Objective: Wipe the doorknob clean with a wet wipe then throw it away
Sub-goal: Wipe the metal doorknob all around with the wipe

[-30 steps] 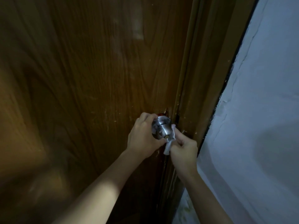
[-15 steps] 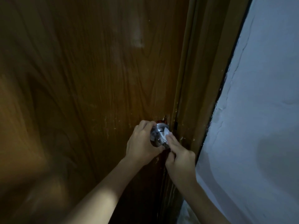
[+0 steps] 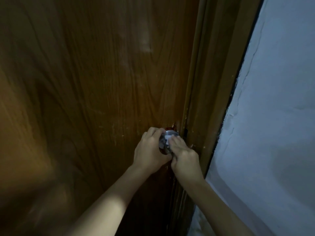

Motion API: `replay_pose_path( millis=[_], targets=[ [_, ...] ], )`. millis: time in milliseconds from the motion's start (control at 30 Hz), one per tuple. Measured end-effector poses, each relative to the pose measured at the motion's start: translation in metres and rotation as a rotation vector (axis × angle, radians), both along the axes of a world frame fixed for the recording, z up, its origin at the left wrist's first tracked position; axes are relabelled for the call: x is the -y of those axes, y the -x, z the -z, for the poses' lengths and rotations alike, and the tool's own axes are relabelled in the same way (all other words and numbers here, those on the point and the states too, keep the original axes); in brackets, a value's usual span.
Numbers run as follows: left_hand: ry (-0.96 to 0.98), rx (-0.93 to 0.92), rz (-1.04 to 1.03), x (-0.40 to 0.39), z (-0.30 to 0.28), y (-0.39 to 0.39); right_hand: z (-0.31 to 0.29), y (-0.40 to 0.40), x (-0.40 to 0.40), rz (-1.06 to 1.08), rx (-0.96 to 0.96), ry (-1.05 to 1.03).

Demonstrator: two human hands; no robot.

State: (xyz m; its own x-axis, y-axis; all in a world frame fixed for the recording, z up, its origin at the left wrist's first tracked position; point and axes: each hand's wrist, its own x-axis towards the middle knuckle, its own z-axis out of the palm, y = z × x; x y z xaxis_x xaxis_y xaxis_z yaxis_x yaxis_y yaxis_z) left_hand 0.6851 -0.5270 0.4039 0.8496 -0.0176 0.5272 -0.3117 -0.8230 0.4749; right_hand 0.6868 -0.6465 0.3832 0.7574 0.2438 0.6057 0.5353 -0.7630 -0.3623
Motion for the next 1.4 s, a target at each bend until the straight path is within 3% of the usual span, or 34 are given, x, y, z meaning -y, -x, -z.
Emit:
replay_pose_path(
  millis=[167,300,333,400,433,567,700,767,900,967,1033,1100,1200,1333,1400],
  targets=[
    [-0.02,-0.012,0.003,-0.001,-0.001,0.0,0.023,0.004,0.014,-0.078,0.096,-0.03],
    [-0.054,-0.018,-0.007,-0.001,-0.002,0.001,0.009,-0.006,0.005,0.035,0.119,-0.04],
    [-0.048,-0.016,-0.004,-0.002,-0.003,0.001,0.007,-0.01,0.0,-0.046,0.164,0.03],
    [-0.021,-0.023,0.024,-0.005,-0.004,0.004,0.012,-0.017,-0.008,-0.498,0.323,0.187],
    [0.002,-0.03,0.05,-0.007,-0.003,0.007,0.018,-0.008,-0.007,-0.619,0.39,0.093],
    [0.131,0.03,0.1,-0.014,0.013,0.034,0.033,0.032,0.02,-0.153,0.094,-0.3],
    [0.158,0.122,0.153,-0.009,0.036,0.059,0.026,0.051,0.012,-0.11,-0.42,-0.705],
    [0.148,0.105,0.213,-0.006,0.044,0.064,0.022,0.048,0.007,-0.105,-0.581,-0.891],
    [0.201,0.139,0.181,-0.005,0.046,0.063,0.004,0.052,0.004,-0.294,-0.725,-1.058],
    [0.269,0.185,0.084,-0.007,0.042,0.059,-0.001,0.053,0.008,-0.415,-0.757,-1.026],
    [0.409,0.18,-0.051,-0.011,0.034,0.05,-0.003,0.052,0.013,-0.343,-0.616,-0.913],
    [0.516,0.158,-0.151,-0.013,0.022,0.039,-0.003,0.047,0.019,-0.18,-0.454,-0.929],
    [0.367,0.194,-0.056,0.001,0.012,0.024,-0.008,0.035,0.024,-0.017,-0.398,-0.928],
    [-0.092,0.191,0.07,0.021,0.025,0.013,-0.008,0.019,0.021,-0.072,-0.545,-0.698],
    [-0.115,0.247,0.058,0.019,0.036,0.01,-0.004,0.016,0.019,-0.089,-0.576,-0.659]
  ],
)
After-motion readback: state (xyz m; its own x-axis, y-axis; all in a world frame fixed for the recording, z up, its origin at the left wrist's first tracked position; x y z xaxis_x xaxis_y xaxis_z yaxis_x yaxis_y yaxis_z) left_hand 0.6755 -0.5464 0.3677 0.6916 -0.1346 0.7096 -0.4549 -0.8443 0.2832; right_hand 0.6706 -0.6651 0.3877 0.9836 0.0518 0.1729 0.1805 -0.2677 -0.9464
